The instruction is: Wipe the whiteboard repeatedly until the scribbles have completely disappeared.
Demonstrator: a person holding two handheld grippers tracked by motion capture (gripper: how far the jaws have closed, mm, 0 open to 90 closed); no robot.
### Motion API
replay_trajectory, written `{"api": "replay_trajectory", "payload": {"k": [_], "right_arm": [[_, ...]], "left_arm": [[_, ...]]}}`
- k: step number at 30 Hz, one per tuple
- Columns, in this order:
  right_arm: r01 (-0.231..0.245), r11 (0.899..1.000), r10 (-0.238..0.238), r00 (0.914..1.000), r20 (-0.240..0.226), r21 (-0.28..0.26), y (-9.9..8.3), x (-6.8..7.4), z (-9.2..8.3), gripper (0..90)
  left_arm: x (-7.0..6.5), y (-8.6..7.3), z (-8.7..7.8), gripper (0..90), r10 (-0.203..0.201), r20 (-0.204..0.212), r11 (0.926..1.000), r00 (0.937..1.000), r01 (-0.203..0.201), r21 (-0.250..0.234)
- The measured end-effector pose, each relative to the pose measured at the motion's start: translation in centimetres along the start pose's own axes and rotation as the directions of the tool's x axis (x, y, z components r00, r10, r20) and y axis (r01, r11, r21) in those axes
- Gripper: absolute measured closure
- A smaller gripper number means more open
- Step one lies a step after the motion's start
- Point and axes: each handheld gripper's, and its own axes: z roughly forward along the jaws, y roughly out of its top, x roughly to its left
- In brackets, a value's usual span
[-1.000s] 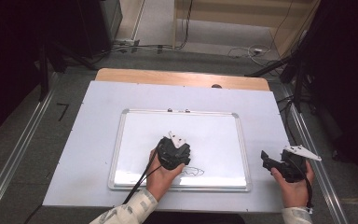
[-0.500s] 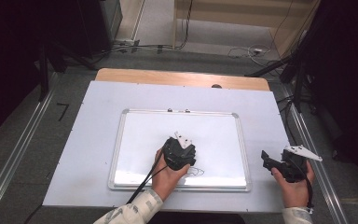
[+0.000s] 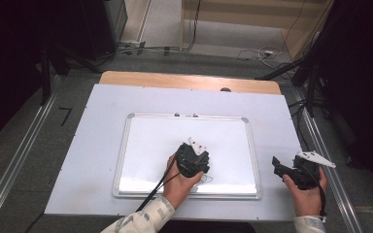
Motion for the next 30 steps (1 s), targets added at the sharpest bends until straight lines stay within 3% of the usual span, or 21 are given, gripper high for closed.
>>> {"api": "replay_trajectory", "payload": {"k": [30], "right_arm": [[0.0,1.0,0.0,1.0,-0.002,-0.004,0.0,0.0,-0.1,17.9]], "left_arm": [[-3.2,1.2,1.4,40.7,0.053,0.028,0.9986,0.9982,-0.053,0.004]]}}
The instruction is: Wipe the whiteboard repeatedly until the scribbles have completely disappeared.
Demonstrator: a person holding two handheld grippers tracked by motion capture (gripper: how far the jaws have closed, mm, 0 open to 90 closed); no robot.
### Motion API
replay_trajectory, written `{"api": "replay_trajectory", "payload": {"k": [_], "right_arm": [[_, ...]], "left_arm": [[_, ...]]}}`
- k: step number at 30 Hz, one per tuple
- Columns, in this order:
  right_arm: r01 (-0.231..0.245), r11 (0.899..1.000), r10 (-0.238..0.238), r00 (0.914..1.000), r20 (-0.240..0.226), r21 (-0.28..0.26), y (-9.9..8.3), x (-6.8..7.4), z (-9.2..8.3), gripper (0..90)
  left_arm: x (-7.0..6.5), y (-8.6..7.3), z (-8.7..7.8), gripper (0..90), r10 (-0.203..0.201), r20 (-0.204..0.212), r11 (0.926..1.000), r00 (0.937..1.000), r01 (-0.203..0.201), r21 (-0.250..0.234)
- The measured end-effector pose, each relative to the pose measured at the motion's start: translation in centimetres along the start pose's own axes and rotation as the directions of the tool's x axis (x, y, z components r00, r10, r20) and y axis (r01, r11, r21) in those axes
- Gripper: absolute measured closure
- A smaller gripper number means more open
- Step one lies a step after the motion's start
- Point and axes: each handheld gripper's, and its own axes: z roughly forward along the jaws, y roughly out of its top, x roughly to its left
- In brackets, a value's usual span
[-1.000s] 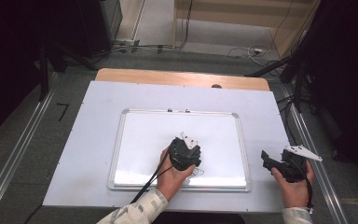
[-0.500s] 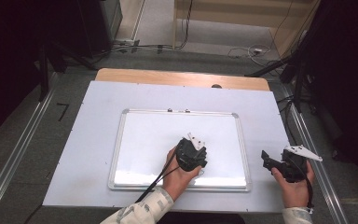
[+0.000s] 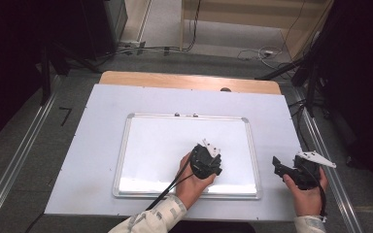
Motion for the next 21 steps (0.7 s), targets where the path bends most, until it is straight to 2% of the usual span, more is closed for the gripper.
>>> {"api": "replay_trajectory", "payload": {"k": [21], "right_arm": [[-0.004,1.0,0.004,1.0,-0.002,-0.002,0.0,-0.1,-0.1,18.2]], "left_arm": [[-2.1,1.1,1.2,40.7,0.022,0.018,0.9998,0.9996,-0.022,-0.002]]}}
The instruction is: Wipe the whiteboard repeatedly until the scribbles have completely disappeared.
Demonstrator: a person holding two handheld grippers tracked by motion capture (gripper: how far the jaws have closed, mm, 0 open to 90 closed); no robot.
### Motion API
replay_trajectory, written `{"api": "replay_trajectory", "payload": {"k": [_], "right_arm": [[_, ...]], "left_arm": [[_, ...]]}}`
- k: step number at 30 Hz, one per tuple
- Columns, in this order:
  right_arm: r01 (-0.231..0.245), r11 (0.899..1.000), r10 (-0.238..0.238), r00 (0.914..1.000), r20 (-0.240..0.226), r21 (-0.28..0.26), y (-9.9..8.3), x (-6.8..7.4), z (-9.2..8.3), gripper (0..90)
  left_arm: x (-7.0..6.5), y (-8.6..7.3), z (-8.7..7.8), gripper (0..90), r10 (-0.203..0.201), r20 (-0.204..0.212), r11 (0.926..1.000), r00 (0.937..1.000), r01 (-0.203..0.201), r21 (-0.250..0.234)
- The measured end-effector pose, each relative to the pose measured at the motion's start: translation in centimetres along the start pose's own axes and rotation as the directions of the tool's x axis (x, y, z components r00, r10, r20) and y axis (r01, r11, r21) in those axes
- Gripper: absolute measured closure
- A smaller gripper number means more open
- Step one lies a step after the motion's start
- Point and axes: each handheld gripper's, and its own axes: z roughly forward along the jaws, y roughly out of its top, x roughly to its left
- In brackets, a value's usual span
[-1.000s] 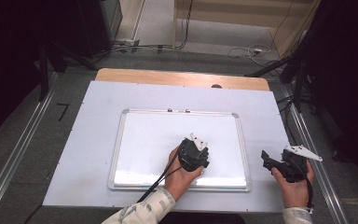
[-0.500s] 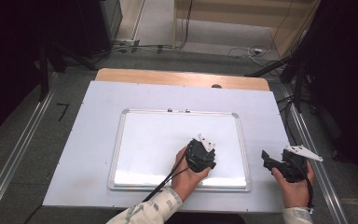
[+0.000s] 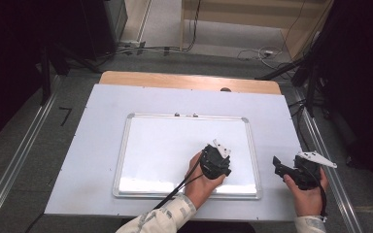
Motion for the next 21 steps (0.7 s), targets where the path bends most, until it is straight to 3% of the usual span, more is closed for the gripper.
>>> {"api": "replay_trajectory", "payload": {"k": [21], "right_arm": [[-0.006,1.0,0.006,1.0,0.006,0.0,-0.23,-0.34,-0.19,18.4]], "left_arm": [[-0.19,0.71,0.78,40.7,0.007,0.021,0.9999,0.9998,-0.007,-0.007]]}}
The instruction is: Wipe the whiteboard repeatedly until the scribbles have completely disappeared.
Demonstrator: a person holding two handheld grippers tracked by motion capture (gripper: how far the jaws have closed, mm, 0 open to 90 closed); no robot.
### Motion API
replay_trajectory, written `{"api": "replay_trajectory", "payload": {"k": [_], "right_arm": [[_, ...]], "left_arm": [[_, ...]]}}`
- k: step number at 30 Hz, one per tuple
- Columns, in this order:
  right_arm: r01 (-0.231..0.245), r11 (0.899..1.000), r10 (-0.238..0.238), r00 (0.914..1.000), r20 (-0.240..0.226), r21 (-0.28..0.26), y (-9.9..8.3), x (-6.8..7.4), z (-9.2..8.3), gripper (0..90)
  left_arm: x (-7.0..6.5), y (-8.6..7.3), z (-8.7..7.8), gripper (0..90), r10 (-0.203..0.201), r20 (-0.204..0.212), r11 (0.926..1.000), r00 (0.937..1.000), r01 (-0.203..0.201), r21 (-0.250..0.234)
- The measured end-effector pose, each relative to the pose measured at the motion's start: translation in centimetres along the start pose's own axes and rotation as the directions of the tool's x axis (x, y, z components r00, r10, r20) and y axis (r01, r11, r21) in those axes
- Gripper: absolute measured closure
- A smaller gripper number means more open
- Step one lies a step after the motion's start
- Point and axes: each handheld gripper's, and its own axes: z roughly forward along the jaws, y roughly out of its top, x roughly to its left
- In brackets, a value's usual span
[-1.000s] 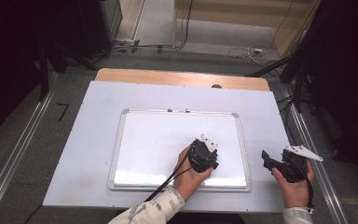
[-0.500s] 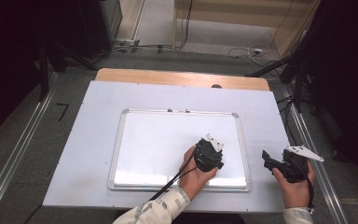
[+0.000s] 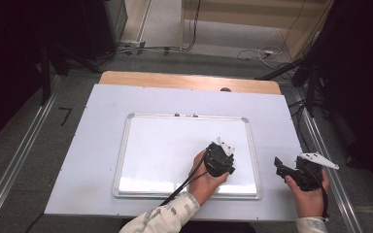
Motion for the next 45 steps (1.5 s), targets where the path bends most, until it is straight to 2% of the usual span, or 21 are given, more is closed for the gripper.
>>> {"api": "replay_trajectory", "payload": {"k": [16,45], "right_arm": [[0.002,1.0,-0.002,1.0,0.006,0.005,-0.1,0.0,0.0,18.4],[0.006,1.0,-0.006,1.0,0.007,0.01,-0.1,0.2,0.1,18.5]], "left_arm": [[0.4,-0.8,-0.8,40.7,-0.001,0.003,1.0,1.0,0.001,-0.003],[2.4,-2.1,-2.2,40.8,-0.006,-0.008,1.0,1.0,0.006,0.0]]}}
